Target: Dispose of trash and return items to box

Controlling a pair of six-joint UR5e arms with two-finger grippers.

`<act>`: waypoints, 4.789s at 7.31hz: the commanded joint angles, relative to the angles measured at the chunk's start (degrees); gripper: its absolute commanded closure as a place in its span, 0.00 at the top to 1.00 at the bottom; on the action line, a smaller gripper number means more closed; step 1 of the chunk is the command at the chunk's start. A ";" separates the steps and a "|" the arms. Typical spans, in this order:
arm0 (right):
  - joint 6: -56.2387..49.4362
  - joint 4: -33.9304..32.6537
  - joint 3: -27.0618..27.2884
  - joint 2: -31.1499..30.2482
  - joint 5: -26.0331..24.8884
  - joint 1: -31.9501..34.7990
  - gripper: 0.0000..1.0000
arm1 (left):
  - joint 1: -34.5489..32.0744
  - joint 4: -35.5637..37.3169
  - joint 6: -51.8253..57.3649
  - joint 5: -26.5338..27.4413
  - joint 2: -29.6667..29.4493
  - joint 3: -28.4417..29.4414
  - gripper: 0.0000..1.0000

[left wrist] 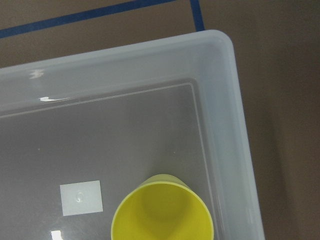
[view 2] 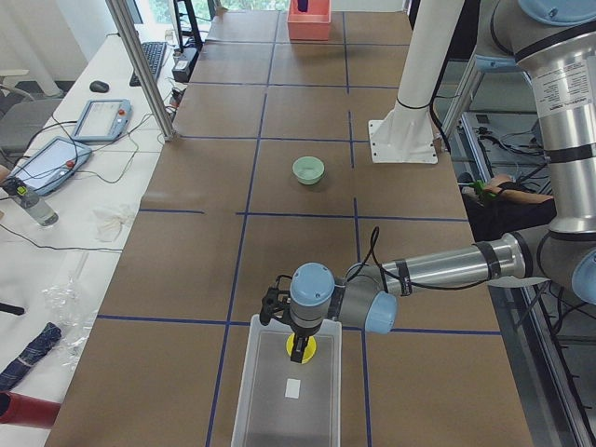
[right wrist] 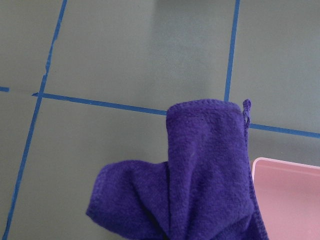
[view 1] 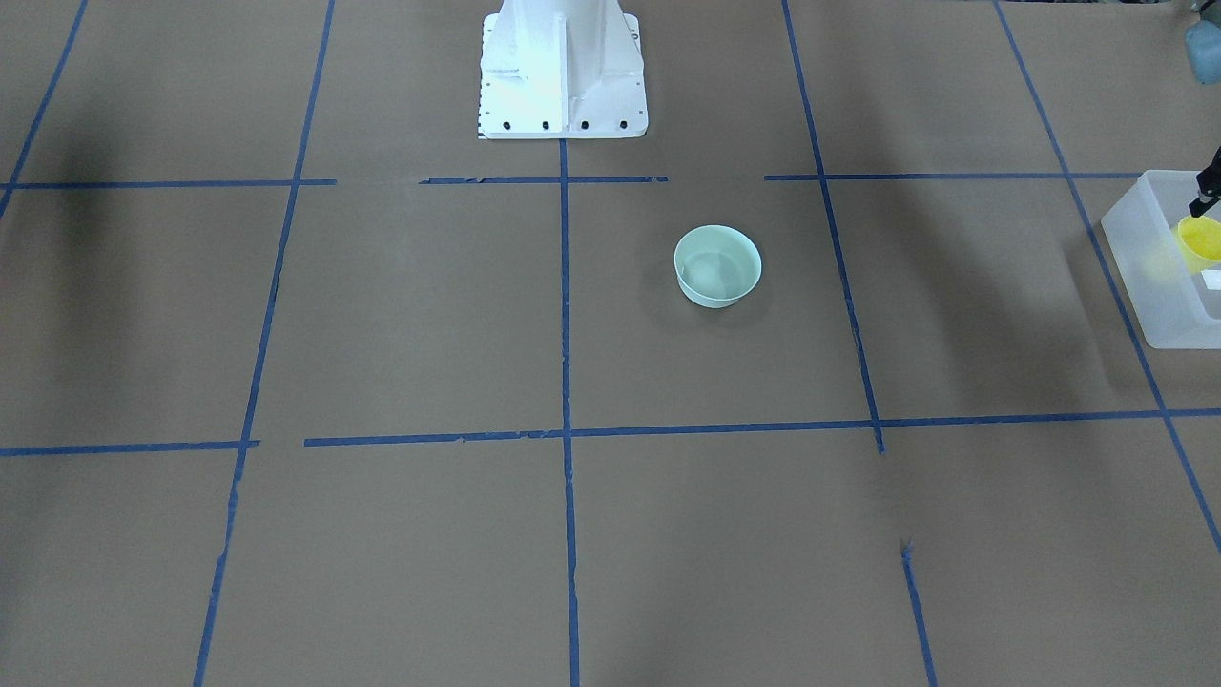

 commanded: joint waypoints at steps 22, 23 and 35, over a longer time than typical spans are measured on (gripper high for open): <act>-5.74 0.45 -16.57 2.22 0.63 7.86 1.00 | 56.21 9.26 -92.88 27.00 -30.12 -18.25 1.00; -3.25 0.45 -15.95 2.76 0.64 7.08 1.00 | 57.97 9.26 -94.03 28.32 -30.38 -17.02 1.00; -2.96 4.05 -15.41 3.29 0.64 0.48 1.00 | 50.91 15.02 -93.25 23.28 -29.59 -22.10 0.00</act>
